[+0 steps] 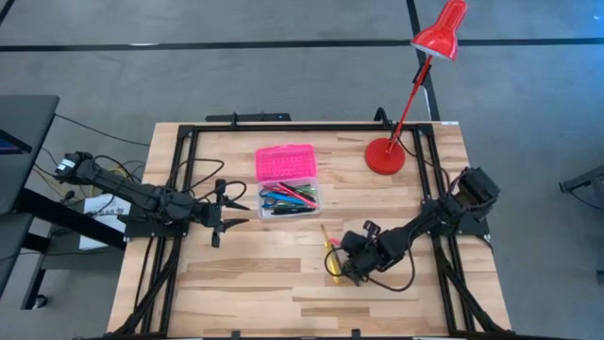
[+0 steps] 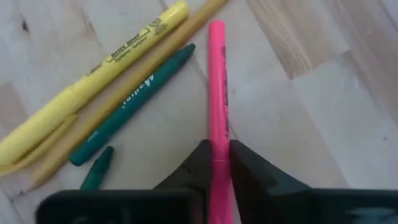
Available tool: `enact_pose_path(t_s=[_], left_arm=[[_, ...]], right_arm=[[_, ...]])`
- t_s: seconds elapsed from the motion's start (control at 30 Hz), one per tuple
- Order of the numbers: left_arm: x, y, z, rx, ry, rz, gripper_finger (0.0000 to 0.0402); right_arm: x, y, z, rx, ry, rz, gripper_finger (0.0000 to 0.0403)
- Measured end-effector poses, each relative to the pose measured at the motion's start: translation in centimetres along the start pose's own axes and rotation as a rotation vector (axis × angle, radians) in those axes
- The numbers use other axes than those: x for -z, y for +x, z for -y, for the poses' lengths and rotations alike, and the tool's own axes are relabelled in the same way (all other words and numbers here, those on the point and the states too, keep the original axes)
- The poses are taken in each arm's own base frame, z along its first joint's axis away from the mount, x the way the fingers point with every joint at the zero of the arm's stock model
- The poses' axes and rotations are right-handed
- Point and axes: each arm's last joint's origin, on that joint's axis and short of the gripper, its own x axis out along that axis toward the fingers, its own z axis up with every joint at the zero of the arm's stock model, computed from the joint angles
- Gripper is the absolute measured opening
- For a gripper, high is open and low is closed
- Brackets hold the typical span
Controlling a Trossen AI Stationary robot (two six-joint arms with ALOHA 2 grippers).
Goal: Pick & place school supplies into a supply box
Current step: Put the pink pen into the pink supply box
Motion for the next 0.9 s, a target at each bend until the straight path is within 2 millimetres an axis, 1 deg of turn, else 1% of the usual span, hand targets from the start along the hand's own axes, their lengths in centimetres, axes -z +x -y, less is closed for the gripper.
enact_pose_path(t_s=[0.07, 0.13, 0.33, 0.4, 0.5, 0.63, 0.77, 0.9], left_arm=[[0.0, 0.0, 0.0, 0.001, -0.003, -0.004, 0.0137], [0.1, 0.0, 0.0, 0.003, -0.007, -0.007, 0.0137], [0.2, 0.0, 0.1, 0.009, -0.027, -0.024, 0.0137], [0.2, 0.0, 0.1, 0.009, -0.029, -0.024, 0.0137], [0.2, 0.0, 0.1, 0.009, -0.035, -0.024, 0.0137], [0.3, 0.0, 0.1, 0.01, -0.037, -0.029, 0.0137], [0.3, 0.0, 0.1, 0.01, -0.037, -0.029, 0.0137], [0.3, 0.0, 0.1, 0.01, -0.036, -0.029, 0.0137]], right_arm=[[-0.2, 0.1, 0.3, 0.0, -0.022, -0.02, 0.0016], [-0.4, 0.3, 0.7, 0.011, -0.043, -0.033, 0.001], [-1.4, 0.0, 1.5, 0.051, -0.074, -0.13, 0.0031], [-1.9, -0.2, 1.6, 0.048, -0.11, -0.159, 0.0029], [-2.5, -0.6, 1.8, 0.057, -0.168, -0.202, 0.0014], [-3.6, -0.9, 2.0, 0.052, -0.207, -0.199, 0.0008], [-4.5, -1.2, 2.5, 0.083, -0.22, -0.208, 0.0015], [-5.6, -1.6, 3.0, 0.143, -0.257, -0.175, 0.001]])
